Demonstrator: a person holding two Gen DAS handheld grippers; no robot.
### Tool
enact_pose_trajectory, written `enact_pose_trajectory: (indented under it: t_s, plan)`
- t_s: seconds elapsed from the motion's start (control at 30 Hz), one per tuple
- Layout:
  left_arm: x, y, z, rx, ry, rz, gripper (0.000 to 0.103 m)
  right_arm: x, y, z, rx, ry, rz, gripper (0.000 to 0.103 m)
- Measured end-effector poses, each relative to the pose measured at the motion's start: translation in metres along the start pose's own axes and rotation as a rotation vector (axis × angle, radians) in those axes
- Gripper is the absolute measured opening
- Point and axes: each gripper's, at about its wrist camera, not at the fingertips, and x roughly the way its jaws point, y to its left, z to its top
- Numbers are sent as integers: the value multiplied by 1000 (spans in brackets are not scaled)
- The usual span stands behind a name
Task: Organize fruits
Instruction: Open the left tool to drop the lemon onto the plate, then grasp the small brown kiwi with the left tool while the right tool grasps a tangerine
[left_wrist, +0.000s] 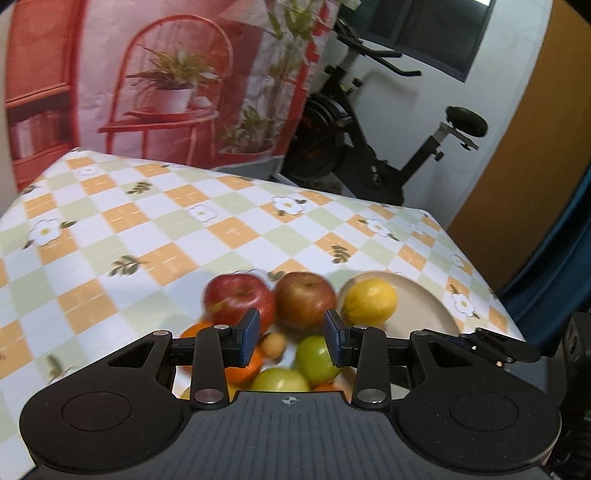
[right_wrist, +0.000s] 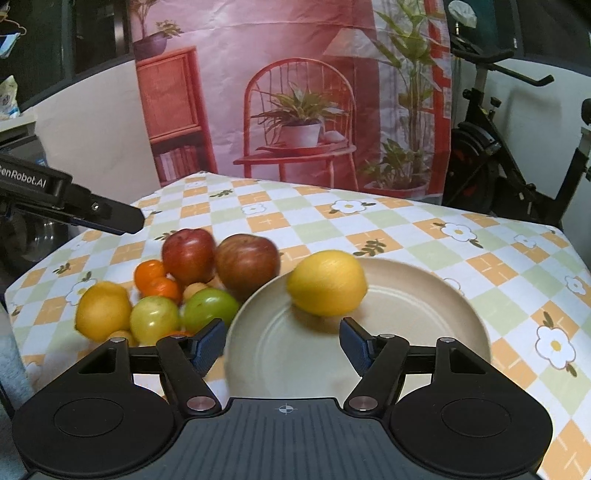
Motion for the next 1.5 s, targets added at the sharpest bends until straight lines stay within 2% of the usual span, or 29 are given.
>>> enact_pose_trajectory:
  t_s: [0.23, 0.43, 0.63, 0.83, 0.9, 1.03, 1.5]
  plan:
    - [-25, 10, -19, 56, -41, 73, 40, -14, 13, -8, 10, -23, 33, 62]
    - [-30, 6, -36, 64, -33, 82, 39, -21, 27, -13, -21, -16, 64, 62]
    - [-28, -4, -51, 84, -17, 52, 39, -27, 32, -23, -33, 6, 87, 61]
    - [-24, -2, -64, 92, 18, 56, 39, -29, 36, -30, -37, 22, 130, 53]
    - [-25, -2, -67, 99, 21, 62, 39, -28, 39, -31, -45, 28, 149, 47]
    - [-25, -3, -72, 115, 35, 65, 39, -25, 41, -34, -47, 49, 171, 43]
    - [-21, -8, -78, 148, 65, 64, 39, -15, 36, -40, 4, 78, 194, 40]
